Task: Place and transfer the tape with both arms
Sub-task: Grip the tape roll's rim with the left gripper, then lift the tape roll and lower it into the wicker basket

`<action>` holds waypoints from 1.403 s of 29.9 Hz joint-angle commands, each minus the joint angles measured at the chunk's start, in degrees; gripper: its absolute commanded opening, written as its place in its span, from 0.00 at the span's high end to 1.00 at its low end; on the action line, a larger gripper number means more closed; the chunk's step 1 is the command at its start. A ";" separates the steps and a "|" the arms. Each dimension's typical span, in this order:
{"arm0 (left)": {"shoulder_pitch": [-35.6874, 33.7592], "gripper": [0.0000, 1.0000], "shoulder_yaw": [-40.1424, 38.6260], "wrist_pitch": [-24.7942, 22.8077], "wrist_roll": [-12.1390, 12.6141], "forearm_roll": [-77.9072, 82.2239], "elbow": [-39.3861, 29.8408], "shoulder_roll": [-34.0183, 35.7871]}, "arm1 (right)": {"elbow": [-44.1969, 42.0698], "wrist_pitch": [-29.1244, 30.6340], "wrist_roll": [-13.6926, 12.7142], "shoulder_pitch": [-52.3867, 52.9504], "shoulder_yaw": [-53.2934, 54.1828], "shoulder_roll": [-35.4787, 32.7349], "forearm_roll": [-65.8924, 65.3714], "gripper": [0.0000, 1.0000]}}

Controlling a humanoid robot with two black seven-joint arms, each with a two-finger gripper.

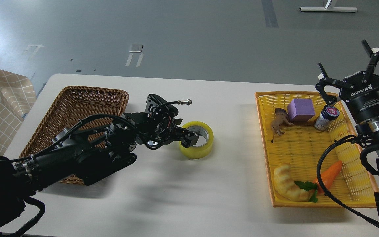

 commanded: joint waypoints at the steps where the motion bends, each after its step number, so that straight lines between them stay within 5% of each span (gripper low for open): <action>1: 0.59 0.23 0.71 0.08 0.17 0.00 0.78 -0.08 | 0.06 0.00 0.00 -0.01 0.01 0.12 0.00 0.00; 8: 1.38 0.68 1.06 0.08 -0.45 0.00 1.40 0.18 | -0.03 0.00 0.00 -0.01 0.01 0.12 0.00 0.00; 10: 1.30 1.00 1.06 0.08 -0.53 0.09 1.40 0.01 | 0.06 0.00 0.00 -0.01 0.01 0.20 0.00 0.00; 21: -4.85 1.00 0.27 -0.18 -0.01 -1.75 -0.79 3.08 | 0.15 0.00 0.00 -0.10 0.01 0.47 0.00 0.00; 30: -13.55 1.00 0.80 -1.59 -0.97 -11.07 -2.64 13.35 | 0.23 0.00 0.00 -0.19 0.10 0.47 0.00 0.00; 42: -12.42 1.00 0.80 -1.33 -10.45 -11.43 -2.11 31.46 | 0.06 0.00 0.00 -0.28 0.10 0.91 0.00 0.00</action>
